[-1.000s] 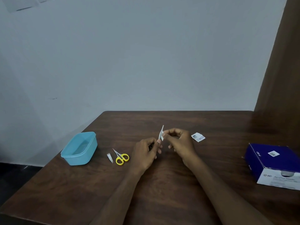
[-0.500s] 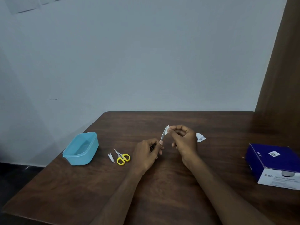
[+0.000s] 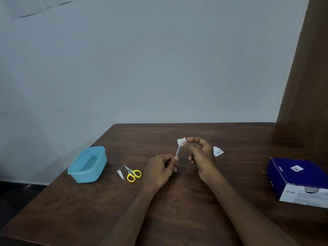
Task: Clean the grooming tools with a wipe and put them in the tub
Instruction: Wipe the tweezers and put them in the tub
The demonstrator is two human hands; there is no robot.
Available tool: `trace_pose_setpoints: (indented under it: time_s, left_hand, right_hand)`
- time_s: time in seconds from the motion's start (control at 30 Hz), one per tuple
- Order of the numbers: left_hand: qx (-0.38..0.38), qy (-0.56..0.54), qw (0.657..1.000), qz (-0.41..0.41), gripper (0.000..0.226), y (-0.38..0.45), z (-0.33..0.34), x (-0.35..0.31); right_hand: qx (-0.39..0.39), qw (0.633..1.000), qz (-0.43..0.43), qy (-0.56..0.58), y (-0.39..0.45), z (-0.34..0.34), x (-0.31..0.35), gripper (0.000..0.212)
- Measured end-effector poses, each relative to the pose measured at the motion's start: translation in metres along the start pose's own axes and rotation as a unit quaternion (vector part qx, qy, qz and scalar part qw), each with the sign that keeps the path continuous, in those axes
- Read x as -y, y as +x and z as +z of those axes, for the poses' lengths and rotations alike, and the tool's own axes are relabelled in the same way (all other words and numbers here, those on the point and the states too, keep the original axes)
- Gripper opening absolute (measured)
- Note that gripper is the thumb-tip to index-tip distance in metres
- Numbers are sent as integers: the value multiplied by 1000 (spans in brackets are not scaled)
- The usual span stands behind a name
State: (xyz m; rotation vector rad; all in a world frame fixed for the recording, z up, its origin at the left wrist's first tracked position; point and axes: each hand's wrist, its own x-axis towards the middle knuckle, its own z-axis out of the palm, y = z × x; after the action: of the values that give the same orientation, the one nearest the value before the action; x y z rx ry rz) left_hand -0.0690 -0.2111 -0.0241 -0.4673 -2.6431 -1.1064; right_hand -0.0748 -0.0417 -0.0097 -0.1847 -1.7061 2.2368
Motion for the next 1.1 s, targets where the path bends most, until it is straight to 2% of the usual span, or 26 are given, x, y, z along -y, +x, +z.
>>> trace_pose_setpoints:
  time_s: [0.2, 0.47, 0.67, 0.83, 1.03, 1.1]
  left_hand:
    - [-25, -35, 999, -1, 37, 0, -1, 0]
    - [-14, -50, 999, 3, 35, -3, -1, -2]
    - [-19, -80, 997, 5, 35, -2, -1, 0]
    - [-26, -80, 996, 13, 35, 0, 0, 2]
    - [-13, -71, 997, 18, 37, -1, -1, 1]
    - [-14, -73, 997, 15, 40, -1, -2, 0]
  right_hand:
    - [33, 998, -5, -49, -3, 6, -5, 16]
    - [-21, 1000, 6, -8, -1, 2, -2, 6]
    - [-6, 999, -7, -44, -3, 7, -6, 4]
    - [47, 993, -6, -111, -3, 7, -12, 3]
    - [40, 993, -26, -106, -2, 2, -8, 9]
    - [61, 990, -17, -128, 0, -1, -8, 9]
